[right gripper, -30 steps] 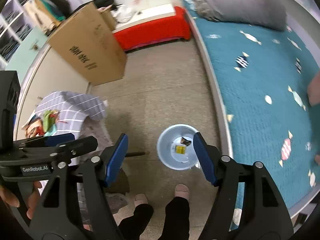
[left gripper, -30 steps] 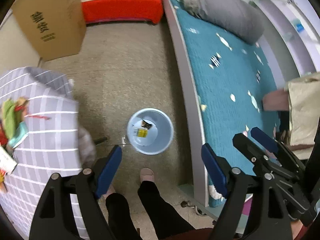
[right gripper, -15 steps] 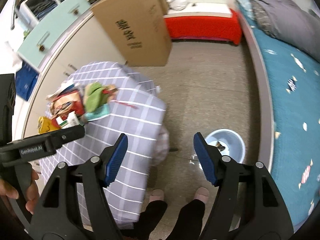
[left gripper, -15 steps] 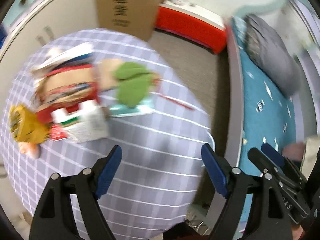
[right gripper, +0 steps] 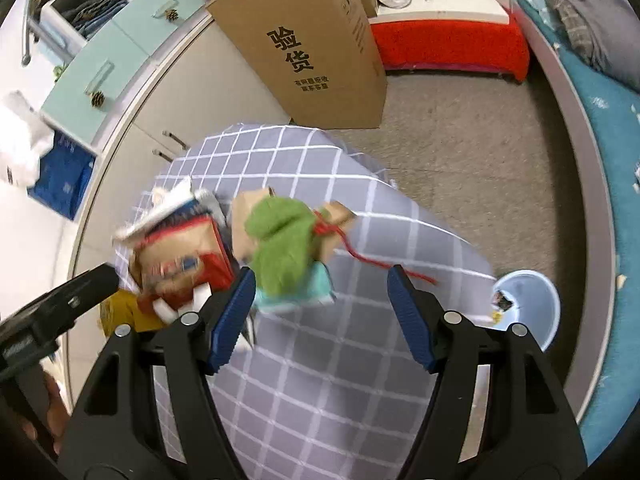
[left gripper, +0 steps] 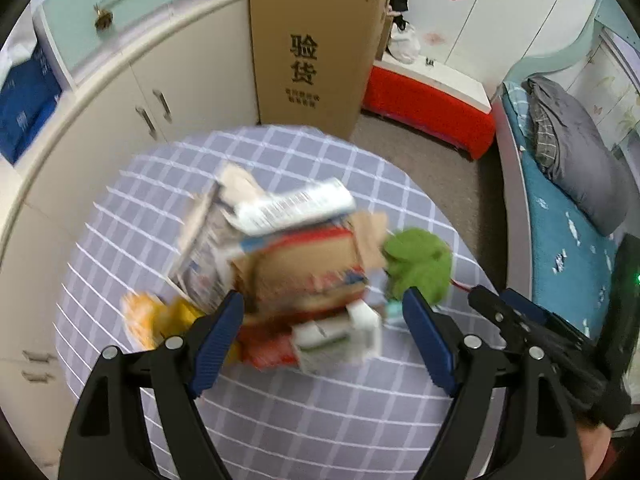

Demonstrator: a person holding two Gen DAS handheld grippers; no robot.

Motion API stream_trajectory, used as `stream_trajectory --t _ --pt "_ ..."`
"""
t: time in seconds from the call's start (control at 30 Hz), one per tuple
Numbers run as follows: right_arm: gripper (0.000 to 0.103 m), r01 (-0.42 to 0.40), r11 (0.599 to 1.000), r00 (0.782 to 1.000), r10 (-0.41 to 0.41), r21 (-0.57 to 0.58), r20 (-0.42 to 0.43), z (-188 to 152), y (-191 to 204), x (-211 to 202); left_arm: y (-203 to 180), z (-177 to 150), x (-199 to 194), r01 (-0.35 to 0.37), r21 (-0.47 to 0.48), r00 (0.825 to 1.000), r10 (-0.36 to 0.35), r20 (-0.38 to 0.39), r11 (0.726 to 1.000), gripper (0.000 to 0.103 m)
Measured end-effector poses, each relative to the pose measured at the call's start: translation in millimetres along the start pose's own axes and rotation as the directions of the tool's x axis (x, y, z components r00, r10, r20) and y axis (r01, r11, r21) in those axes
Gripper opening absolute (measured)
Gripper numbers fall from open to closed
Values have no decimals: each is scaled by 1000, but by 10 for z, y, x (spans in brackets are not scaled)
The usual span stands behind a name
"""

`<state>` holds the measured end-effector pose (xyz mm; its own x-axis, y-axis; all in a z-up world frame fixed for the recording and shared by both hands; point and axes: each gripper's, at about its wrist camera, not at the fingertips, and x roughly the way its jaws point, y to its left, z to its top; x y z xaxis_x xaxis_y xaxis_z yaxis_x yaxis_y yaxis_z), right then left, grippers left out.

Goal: Collect trash
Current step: 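Move both tools back over the table, then grasp the green leaf packet with the right gripper while the left grasps a white-blue box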

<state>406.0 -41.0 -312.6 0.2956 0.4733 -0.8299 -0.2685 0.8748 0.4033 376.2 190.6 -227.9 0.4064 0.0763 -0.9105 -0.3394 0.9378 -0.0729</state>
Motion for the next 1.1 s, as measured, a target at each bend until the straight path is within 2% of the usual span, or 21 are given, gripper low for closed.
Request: stream_trajectory --t 0.2,0.23,0.27,0.37,0.53,0.63,0.7,0.77,0.87,0.9,0.97,1.0,1.07,1.1 --pt "68 -38 996 999 41 79 -30 171 67 416 264 202 78 -25 42 1000 25 -9 999 80" --pt "64 -49 994 998 53 95 -43 187 61 479 282 240 102 -29 57 999 30 -13 998 80" --pt "47 -55 994 997 61 99 -57 194 58 521 285 261 129 -30 70 999 31 -15 997 80" --pt "21 -78 991 992 88 111 -89 185 54 583 254 393 228 -20 132 999 25 -31 991 80" --pt "17 -81 995 996 83 52 -34 199 150 352 86 551 422 13 255 998 3 -61 967 80" --pt "17 -92 995 996 92 45 -5 233 183 245 32 593 627 50 292 992 -13 -126 955 79" --pt "17 -94 995 996 94 36 8 257 193 196 28 603 720 67 305 987 -18 -161 950 63" --pt "17 -98 995 995 98 28 19 280 214 155 55 622 786 54 298 985 -1 -175 953 56" --pt "17 -109 994 994 108 32 21 287 213 135 120 639 832 69 268 981 -16 -194 961 46" --pt "17 -110 993 994 109 31 22 286 212 127 122 640 823 72 272 982 -20 -190 960 37" --pt "17 -116 993 993 115 28 26 285 213 94 104 631 752 29 296 987 20 -160 955 8" --pt "17 -121 992 992 120 28 27 286 225 81 100 631 718 24 296 988 22 -152 955 0" --pt "17 -129 991 991 128 23 26 275 238 50 133 635 639 83 263 986 -41 -163 961 0" --pt "17 -131 991 991 130 22 27 278 256 42 141 631 615 80 261 987 -40 -157 962 0"
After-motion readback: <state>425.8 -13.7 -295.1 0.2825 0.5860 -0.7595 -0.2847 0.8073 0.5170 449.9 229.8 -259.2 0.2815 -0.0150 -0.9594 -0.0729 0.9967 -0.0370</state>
